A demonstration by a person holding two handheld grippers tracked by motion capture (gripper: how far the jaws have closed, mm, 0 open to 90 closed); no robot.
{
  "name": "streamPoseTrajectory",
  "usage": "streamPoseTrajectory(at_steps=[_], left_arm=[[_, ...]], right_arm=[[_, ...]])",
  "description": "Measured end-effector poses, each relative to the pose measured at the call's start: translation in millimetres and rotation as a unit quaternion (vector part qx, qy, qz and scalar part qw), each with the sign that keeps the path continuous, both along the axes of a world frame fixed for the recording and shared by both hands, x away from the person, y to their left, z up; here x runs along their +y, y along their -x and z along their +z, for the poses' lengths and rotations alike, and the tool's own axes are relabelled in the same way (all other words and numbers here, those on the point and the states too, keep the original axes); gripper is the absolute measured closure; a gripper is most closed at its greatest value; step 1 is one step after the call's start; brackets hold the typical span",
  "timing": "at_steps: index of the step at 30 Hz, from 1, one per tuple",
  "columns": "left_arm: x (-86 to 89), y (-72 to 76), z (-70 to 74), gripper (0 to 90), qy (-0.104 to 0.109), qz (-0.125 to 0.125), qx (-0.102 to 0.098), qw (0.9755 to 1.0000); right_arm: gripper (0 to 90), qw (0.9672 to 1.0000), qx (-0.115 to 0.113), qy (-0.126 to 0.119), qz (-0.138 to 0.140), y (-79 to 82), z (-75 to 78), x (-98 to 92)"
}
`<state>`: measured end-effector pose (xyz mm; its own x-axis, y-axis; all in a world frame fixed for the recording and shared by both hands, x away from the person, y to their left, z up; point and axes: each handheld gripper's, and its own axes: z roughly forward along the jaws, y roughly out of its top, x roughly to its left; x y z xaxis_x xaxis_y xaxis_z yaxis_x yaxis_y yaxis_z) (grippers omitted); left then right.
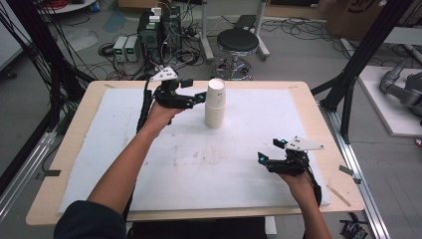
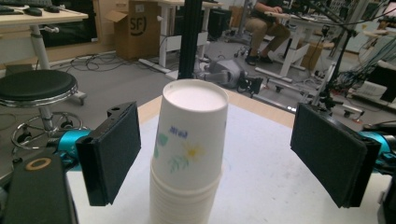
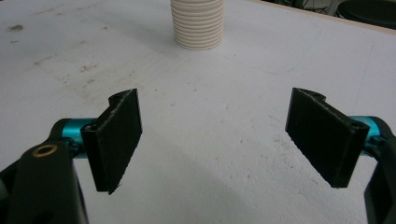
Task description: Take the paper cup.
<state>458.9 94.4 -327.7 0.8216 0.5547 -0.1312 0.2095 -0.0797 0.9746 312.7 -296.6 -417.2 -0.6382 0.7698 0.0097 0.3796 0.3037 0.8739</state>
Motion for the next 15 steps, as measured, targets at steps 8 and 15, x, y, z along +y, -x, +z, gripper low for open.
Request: streamPoseTrajectory(at_steps=[8,15], left_arm=[[-25.3,-24.8,-2.4,15.8,-0.021,0.004,0.015,0.9996],[-46.3,-41.0,-11.2,15.8,-0.041,0.009,0.029,0.9987]], right_arm=[[18.8,1.0000,0.000,-0.005,0.003,0.9,0.7,1.7],[18.8,1.0000,-0.002,-0.008,0.002,0.8,0.9,0.4]])
